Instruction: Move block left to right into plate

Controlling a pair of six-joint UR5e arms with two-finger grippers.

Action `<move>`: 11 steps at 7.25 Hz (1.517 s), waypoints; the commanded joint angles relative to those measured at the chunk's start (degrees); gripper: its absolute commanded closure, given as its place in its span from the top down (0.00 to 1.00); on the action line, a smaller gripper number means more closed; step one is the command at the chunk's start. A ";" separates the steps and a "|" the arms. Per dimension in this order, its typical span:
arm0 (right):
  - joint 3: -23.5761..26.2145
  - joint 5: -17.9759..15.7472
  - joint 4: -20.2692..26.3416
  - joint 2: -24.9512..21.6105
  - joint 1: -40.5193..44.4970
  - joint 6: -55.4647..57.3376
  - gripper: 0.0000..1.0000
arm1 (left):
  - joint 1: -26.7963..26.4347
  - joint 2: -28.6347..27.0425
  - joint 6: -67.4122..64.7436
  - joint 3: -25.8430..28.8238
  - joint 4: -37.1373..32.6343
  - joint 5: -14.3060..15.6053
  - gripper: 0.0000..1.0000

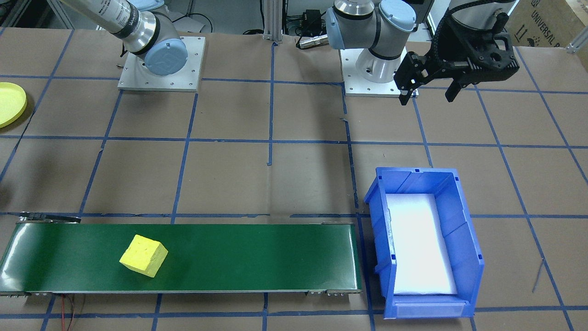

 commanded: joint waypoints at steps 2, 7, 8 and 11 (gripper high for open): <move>-0.07 0.37 3.45 -7.68 5.45 5.76 1.00 | 0.00 0.00 0.03 0.00 0.00 -0.04 1.00; 2.13 10.62 3.56 -7.18 26.89 35.27 1.00 | 0.00 0.09 0.38 -0.09 -0.18 0.05 1.00; 1.96 14.31 3.04 -6.83 28.93 40.02 1.00 | 0.00 0.09 0.38 -0.09 -0.18 0.05 1.00; 0.56 14.96 -3.38 -3.57 37.36 55.06 0.98 | 0.00 0.09 0.38 -0.09 -0.18 0.05 1.00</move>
